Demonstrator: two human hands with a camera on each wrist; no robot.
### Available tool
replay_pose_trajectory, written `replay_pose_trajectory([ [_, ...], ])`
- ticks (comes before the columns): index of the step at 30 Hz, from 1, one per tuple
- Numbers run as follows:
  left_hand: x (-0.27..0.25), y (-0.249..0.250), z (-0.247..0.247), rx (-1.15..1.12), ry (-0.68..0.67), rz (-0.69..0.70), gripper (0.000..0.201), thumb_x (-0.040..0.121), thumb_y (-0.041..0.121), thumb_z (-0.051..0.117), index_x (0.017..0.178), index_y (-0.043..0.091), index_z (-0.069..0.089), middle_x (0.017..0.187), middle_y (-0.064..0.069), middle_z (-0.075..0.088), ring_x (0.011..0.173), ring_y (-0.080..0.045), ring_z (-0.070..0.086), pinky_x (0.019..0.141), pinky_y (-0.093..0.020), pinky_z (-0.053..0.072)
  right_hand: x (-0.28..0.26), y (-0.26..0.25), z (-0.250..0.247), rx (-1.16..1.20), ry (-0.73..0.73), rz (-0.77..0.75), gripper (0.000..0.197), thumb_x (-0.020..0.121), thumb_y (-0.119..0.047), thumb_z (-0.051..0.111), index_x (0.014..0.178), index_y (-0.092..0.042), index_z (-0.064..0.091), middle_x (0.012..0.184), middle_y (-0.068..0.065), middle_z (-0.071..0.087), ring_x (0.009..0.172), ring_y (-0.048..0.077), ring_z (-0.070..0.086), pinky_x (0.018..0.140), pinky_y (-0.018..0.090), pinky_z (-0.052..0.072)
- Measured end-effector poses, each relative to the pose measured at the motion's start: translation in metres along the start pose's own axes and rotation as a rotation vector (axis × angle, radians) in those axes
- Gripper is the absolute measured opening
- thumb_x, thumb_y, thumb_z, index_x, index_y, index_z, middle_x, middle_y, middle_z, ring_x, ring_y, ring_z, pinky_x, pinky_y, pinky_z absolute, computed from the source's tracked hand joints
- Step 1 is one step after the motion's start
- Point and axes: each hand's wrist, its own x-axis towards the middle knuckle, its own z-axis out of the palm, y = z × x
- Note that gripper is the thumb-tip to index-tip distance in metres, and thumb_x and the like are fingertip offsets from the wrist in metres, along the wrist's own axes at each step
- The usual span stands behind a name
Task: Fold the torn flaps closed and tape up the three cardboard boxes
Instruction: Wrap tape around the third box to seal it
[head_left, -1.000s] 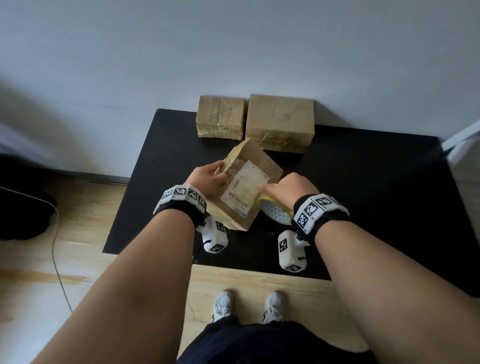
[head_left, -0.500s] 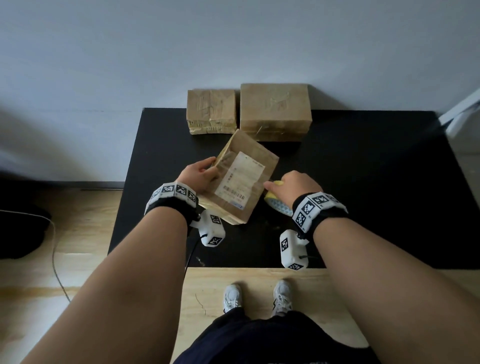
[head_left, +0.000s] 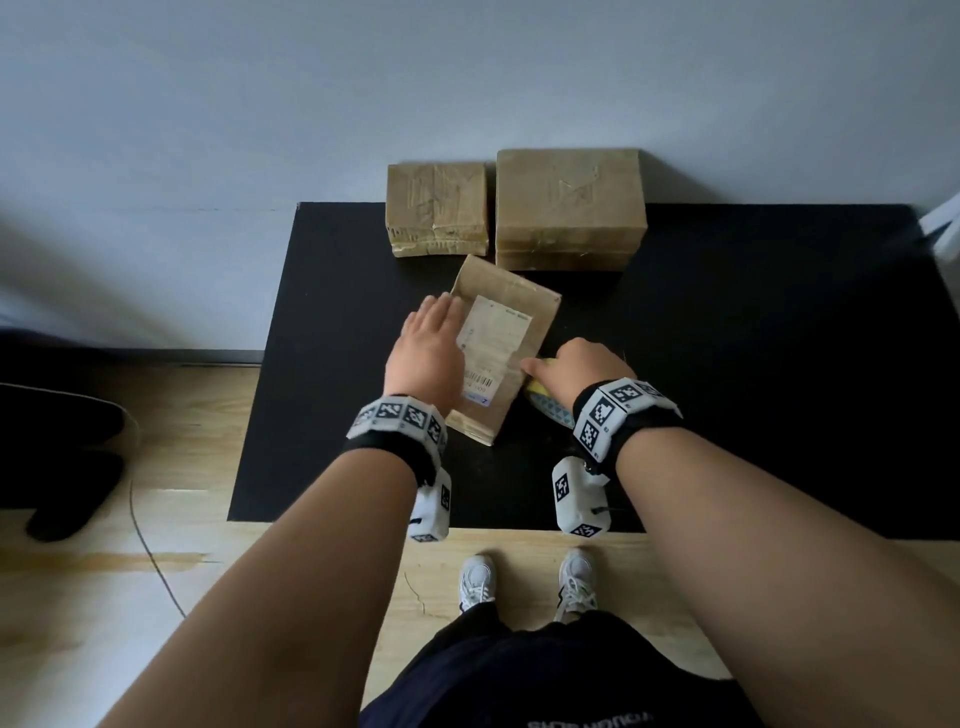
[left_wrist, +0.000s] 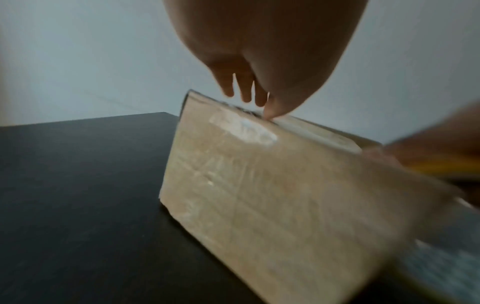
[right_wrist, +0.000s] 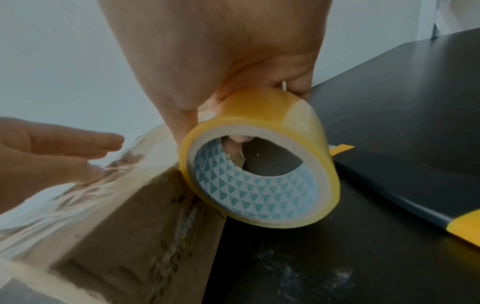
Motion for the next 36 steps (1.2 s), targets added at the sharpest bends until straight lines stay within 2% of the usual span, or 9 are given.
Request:
replay_pose_trajectory([
  [3,-0.010,0.009,0.013,0.152,-0.100,0.098,0.055,0.104,0.022,0.023,0.155,0.012,0.005,0.163,-0.003,-0.001,0.150,-0.015,-0.006,0.119,-0.029,-0.007,-0.002,0.001,-0.001,0.009,-0.002,-0.004,0.051,0.089,-0.064,0.051,0.083,-0.014,0.058,0.077,0.004,0.060,0.065,0.020,0.057,0.063,0.032,0.043],
  [5,-0.013,0.005,0.020,0.190,-0.185,0.097,0.058,0.105,0.036,0.016,0.155,0.012,-0.001,0.162,-0.003,-0.009,0.148,-0.016,-0.013,0.119,-0.031,-0.010,-0.002,0.001,-0.001,0.019,0.003,-0.010,0.052,0.088,-0.066,0.051,0.082,-0.014,0.059,0.078,0.004,0.061,0.066,0.020,0.057,0.064,0.032,0.045],
  [9,-0.009,0.002,0.025,0.270,-0.275,0.108,0.061,0.104,0.042,0.011,0.154,0.013,-0.007,0.162,-0.003,-0.014,0.148,-0.016,-0.017,0.120,-0.034,-0.011,-0.001,0.001,0.004,0.022,-0.013,-0.002,0.052,0.089,-0.065,0.049,0.084,-0.014,0.058,0.078,0.005,0.059,0.067,0.022,0.057,0.064,0.032,0.043],
  [13,-0.011,0.005,0.020,0.269,-0.270,0.103,0.061,0.104,0.042,0.011,0.155,0.013,-0.006,0.162,-0.002,-0.013,0.148,-0.015,-0.016,0.119,-0.033,-0.012,-0.001,-0.001,0.004,0.010,-0.041,0.001,0.049,0.093,-0.060,0.045,0.086,-0.013,0.056,0.076,0.005,0.055,0.063,0.021,0.051,0.059,0.032,0.036],
  [17,-0.027,0.011,0.019,0.284,-0.196,0.132,0.058,0.105,0.038,0.014,0.155,0.016,-0.006,0.162,0.000,-0.013,0.148,-0.015,-0.016,0.120,-0.035,-0.011,0.002,0.001,0.004,0.019,-0.047,-0.015,0.051,0.093,-0.061,0.045,0.084,-0.012,0.056,0.076,0.006,0.056,0.065,0.022,0.053,0.063,0.032,0.040],
  [22,-0.027,0.014,0.018,0.240,-0.322,0.125,0.055,0.105,0.036,0.012,0.156,0.021,-0.003,0.163,0.001,-0.011,0.148,-0.013,-0.013,0.119,-0.035,-0.009,0.003,0.000,0.007,0.005,-0.042,-0.012,0.052,0.094,-0.061,0.044,0.088,-0.011,0.057,0.075,0.005,0.054,0.063,0.019,0.050,0.055,0.030,0.032],
  [28,-0.033,0.021,0.019,0.270,-0.300,0.063,0.067,0.099,0.058,0.010,0.155,0.026,-0.004,0.162,0.003,-0.013,0.148,-0.017,-0.017,0.119,-0.048,-0.011,0.001,0.004,0.005,0.018,-0.036,-0.024,0.052,0.093,-0.062,0.045,0.080,-0.012,0.055,0.075,0.005,0.056,0.063,0.020,0.052,0.059,0.031,0.037],
  [32,-0.033,0.024,0.022,0.285,-0.349,0.023,0.095,0.085,0.079,0.027,0.154,0.026,-0.011,0.160,0.001,-0.021,0.146,-0.022,-0.022,0.117,-0.053,-0.013,-0.002,0.007,0.001,0.016,-0.013,-0.059,0.051,0.092,-0.061,0.048,0.074,-0.013,0.053,0.075,0.005,0.057,0.063,0.020,0.054,0.059,0.032,0.037],
  [36,-0.030,0.022,0.022,0.282,-0.351,0.060,0.106,0.081,0.059,0.058,0.154,0.025,-0.011,0.161,-0.004,-0.018,0.147,-0.026,-0.020,0.117,-0.055,-0.012,-0.007,0.009,-0.002,0.035,0.008,-0.102,0.050,0.091,-0.060,0.049,0.074,-0.013,0.056,0.075,0.005,0.059,0.064,0.020,0.055,0.056,0.031,0.037],
])
